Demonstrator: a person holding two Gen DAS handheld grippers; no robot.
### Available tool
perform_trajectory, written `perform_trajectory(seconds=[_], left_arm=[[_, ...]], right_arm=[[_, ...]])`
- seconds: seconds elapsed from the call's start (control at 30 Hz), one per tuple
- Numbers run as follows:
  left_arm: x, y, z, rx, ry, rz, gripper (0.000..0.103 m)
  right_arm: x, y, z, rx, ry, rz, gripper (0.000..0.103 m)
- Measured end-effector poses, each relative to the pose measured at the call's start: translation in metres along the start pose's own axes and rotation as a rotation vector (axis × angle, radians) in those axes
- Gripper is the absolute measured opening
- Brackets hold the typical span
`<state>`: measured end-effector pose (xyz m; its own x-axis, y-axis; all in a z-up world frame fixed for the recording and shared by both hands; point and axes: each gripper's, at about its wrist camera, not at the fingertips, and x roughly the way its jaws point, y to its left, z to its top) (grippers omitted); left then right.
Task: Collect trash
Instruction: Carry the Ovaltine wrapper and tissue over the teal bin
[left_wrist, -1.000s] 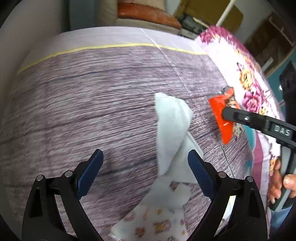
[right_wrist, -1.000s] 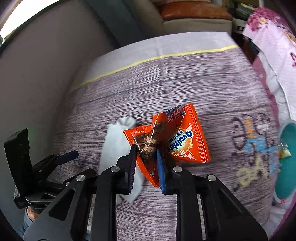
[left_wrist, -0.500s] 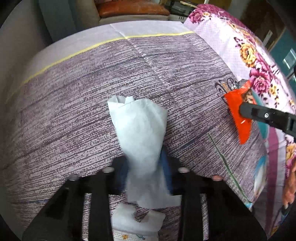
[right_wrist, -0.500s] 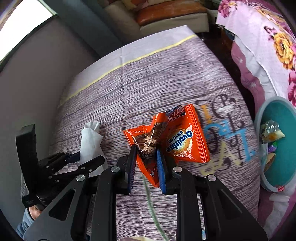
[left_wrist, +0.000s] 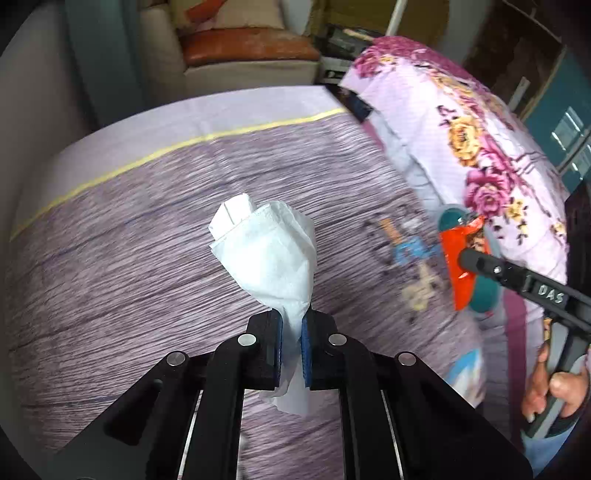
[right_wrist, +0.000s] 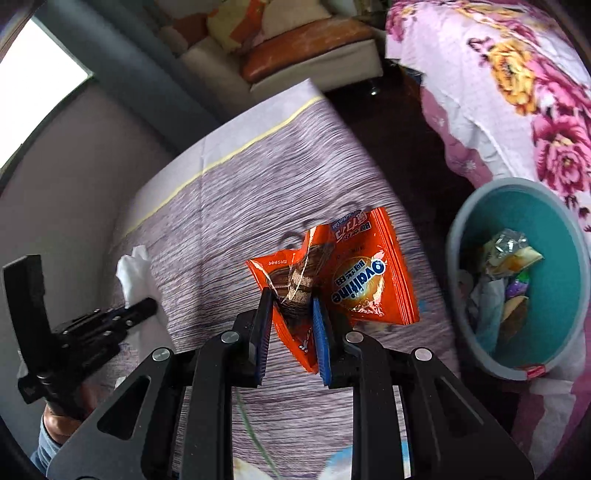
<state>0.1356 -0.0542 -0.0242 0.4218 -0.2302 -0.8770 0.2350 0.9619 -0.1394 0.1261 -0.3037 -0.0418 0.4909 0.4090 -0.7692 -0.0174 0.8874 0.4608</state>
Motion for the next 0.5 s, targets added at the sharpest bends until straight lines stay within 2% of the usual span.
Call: perform_trajectory(seconds=[0.5], left_arm=[[0.021,-0.136,0.031,0.158,-0.003,-0.117,0.009]], right_arm=[[-0.072,-0.099,0.004,0.128,-0.151,-0.064,0.020]])
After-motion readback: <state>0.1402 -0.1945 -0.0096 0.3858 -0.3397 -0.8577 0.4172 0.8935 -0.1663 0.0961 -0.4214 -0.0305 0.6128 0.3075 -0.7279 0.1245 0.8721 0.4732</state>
